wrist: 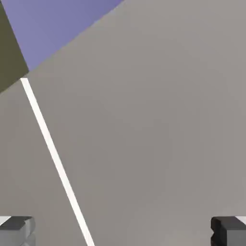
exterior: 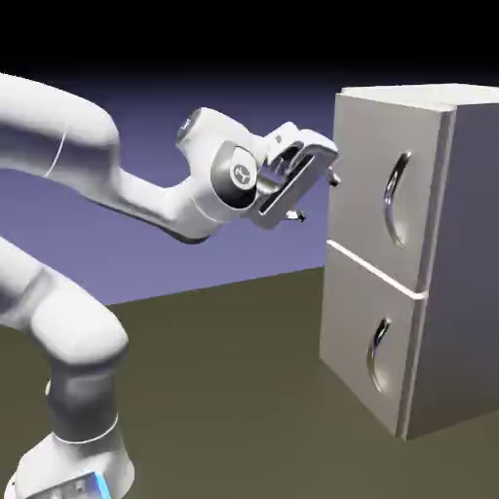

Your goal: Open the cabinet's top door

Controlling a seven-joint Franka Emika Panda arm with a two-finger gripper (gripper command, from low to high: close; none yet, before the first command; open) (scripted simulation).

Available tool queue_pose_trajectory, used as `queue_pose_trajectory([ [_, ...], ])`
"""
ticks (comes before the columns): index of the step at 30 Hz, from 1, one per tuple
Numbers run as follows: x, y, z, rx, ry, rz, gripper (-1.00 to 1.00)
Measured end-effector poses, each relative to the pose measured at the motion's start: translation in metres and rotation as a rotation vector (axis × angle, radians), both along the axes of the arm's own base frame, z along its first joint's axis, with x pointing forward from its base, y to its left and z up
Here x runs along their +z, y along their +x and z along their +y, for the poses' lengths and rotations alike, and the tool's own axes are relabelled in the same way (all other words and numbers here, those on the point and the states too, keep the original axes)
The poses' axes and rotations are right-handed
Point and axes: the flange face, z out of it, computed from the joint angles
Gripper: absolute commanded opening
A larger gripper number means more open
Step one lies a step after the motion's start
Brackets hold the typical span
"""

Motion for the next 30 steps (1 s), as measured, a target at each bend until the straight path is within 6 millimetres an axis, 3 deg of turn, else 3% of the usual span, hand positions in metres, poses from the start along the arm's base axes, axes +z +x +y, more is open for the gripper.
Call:
queue_pose_trajectory([
  [15, 0.008, -0.008, -0.027, 0.279, -0.638, -0.192, 1.00],
  [30, -0.013, 0.005, -0.073, 0.439, -1.290, -0.354, 1.00],
])
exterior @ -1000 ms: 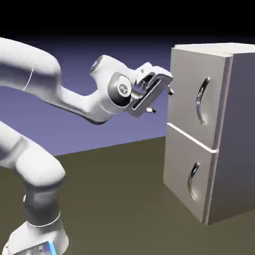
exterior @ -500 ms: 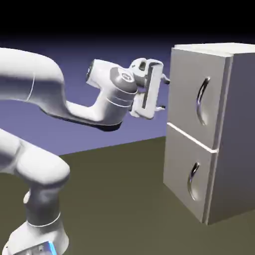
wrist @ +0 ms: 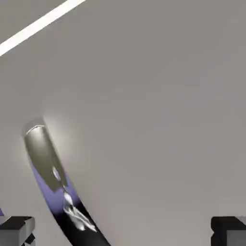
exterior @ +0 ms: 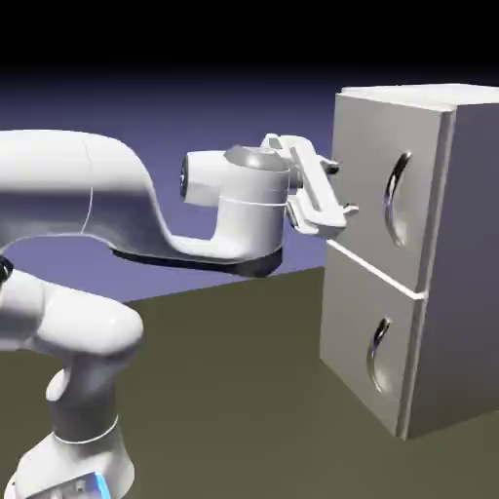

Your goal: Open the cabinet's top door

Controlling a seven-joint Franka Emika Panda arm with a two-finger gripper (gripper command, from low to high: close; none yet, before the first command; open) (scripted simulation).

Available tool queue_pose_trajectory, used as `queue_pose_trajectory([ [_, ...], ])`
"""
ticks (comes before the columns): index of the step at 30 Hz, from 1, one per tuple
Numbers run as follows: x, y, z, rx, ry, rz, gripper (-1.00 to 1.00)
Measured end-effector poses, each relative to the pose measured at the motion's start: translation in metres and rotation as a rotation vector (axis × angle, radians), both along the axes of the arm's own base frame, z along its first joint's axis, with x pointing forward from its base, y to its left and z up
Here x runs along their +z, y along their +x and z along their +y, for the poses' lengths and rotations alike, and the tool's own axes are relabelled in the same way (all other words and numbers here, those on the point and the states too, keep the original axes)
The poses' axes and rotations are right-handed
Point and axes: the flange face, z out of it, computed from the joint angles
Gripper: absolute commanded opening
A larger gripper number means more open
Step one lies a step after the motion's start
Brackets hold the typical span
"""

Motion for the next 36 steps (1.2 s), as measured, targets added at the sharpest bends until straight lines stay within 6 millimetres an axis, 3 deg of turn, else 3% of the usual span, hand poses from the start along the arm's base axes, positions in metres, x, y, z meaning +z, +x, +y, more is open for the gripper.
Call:
queue_pose_trajectory([
  [12, -0.033, 0.023, -0.036, 0.068, -0.457, -0.148, 1.00],
  [16, -0.033, 0.064, -0.034, 0.068, -0.455, -0.147, 1.00],
  [17, -0.033, 0.073, -0.033, 0.068, -0.457, -0.148, -1.00],
  [36, -0.033, 0.030, -0.006, -0.109, -0.468, -0.106, -1.00],
])
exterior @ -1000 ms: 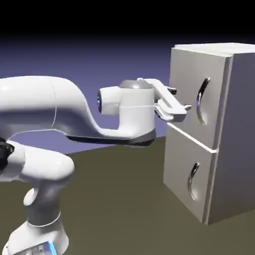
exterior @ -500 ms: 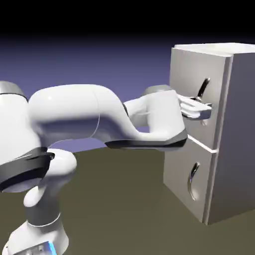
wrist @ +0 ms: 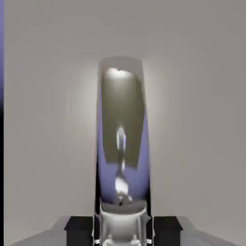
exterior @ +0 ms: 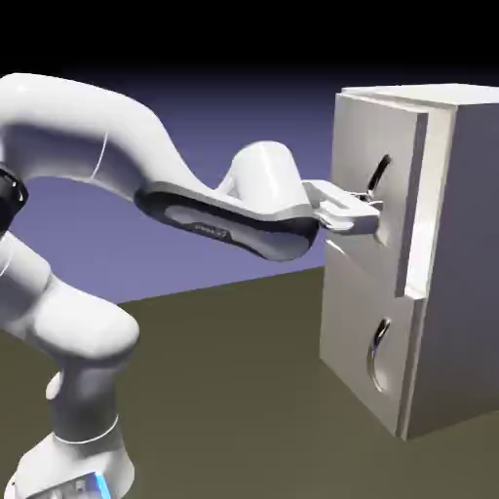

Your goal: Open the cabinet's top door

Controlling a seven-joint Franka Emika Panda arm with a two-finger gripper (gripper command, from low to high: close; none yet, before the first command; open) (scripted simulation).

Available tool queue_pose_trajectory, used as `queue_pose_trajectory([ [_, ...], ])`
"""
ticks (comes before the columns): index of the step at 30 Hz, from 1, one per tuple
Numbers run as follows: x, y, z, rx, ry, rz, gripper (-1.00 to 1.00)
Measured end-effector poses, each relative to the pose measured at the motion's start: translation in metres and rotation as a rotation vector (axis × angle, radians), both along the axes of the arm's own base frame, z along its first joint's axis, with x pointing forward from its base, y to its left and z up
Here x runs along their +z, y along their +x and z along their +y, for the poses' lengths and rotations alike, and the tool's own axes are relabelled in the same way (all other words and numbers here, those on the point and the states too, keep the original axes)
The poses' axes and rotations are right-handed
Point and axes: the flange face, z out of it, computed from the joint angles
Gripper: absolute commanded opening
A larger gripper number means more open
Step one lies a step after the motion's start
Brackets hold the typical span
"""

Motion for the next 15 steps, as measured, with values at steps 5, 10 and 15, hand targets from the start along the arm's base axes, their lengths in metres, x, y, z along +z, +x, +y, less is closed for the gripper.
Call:
queue_pose_trajectory([
  [5, 0.000, -0.017, 0.014, -0.079, -0.002, 0.000, -1.00],
  [10, 0.000, -0.037, 0.034, -0.178, -0.002, 0.000, -1.00],
  [15, 0.000, -0.055, 0.055, -0.276, -0.002, 0.000, -1.00],
])
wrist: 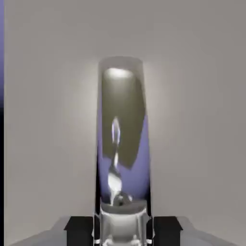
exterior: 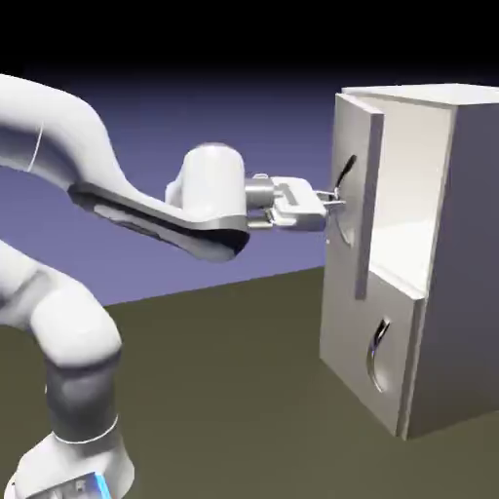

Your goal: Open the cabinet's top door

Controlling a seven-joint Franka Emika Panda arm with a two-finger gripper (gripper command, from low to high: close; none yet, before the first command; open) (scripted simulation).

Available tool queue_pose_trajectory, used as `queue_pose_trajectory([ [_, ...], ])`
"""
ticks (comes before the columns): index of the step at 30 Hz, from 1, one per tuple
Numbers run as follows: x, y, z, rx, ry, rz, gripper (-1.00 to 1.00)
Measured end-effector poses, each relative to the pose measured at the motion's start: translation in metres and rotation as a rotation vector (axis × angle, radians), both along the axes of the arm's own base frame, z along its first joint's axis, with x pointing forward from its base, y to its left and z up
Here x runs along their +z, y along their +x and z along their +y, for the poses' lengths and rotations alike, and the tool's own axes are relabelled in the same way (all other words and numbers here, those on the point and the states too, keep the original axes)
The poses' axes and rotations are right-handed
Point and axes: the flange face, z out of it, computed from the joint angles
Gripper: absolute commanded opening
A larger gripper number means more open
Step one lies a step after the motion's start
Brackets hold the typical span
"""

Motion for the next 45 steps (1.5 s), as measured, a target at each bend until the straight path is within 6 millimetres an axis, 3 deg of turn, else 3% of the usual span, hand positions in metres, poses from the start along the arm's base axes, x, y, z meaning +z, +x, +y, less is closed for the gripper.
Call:
queue_pose_trajectory([
  [14, 0.000, -0.038, 0.069, -0.280, 0.001, 0.000, -1.00],
  [24, 0.000, -0.055, 0.141, -0.540, 0.001, 0.000, -1.00],
  [37, 0.000, -0.048, 0.239, -0.890, 0.002, 0.000, -1.00],
  [45, 0.000, -0.035, 0.279, -1.039, 0.002, 0.000, -1.00],
])
